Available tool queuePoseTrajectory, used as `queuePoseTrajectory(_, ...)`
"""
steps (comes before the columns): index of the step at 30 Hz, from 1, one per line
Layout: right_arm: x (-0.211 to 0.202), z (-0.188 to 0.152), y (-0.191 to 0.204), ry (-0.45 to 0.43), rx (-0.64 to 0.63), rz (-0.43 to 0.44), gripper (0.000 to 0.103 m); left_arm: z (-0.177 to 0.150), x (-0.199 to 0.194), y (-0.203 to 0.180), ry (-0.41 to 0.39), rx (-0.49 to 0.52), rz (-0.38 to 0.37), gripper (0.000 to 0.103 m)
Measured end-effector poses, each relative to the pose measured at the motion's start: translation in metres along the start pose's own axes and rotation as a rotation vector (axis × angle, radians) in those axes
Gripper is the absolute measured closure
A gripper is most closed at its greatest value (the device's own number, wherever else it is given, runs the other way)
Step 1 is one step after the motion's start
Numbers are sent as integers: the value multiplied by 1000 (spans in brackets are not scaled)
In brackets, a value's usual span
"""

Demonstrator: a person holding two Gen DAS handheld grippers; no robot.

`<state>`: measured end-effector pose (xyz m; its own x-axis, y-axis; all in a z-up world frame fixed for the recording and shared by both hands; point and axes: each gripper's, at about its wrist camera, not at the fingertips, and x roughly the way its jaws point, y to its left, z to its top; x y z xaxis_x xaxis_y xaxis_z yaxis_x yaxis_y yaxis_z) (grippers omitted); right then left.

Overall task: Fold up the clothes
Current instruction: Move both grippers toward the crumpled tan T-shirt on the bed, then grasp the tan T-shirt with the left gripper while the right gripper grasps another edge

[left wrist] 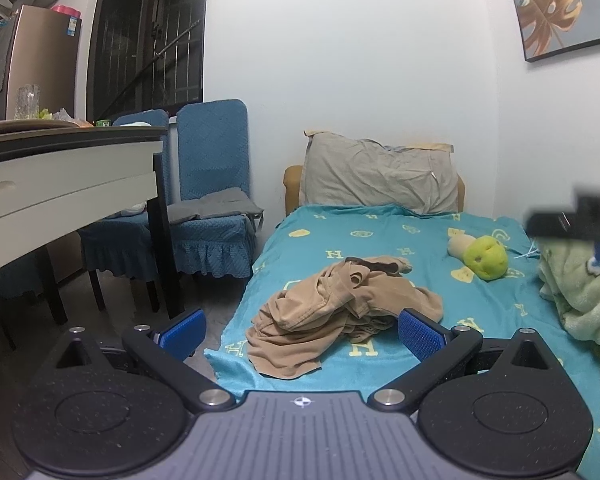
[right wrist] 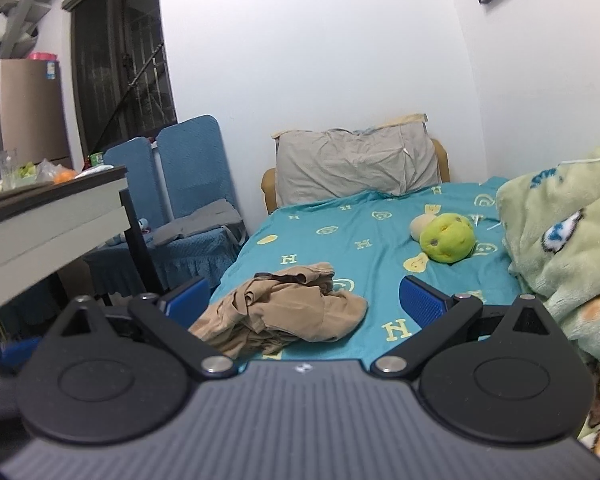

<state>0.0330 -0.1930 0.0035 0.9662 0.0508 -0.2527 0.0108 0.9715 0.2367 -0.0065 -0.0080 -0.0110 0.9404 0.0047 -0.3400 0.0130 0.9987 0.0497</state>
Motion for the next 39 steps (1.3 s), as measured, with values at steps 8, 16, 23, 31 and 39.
queuePoseTrajectory(8,30,69,17,-55,-5,28,0,-10,21,1,53,15,25,0)
queuePoseTrajectory(16,53,27,-10,59,-8,46,0,-14,65,-13,121,70,-19,0)
queuePoseTrajectory(23,63,29,-68,104,155,-14,0,7,158,-28,200,65,-96,1)
queuePoseTrajectory(31,78,31,-135,149,371,-88,11,20,273,-33,220,-42,-134,7)
queuePoseTrajectory(39,122,14,-129,221,378,-68,11,8,320,-11,266,-176,-186,48)
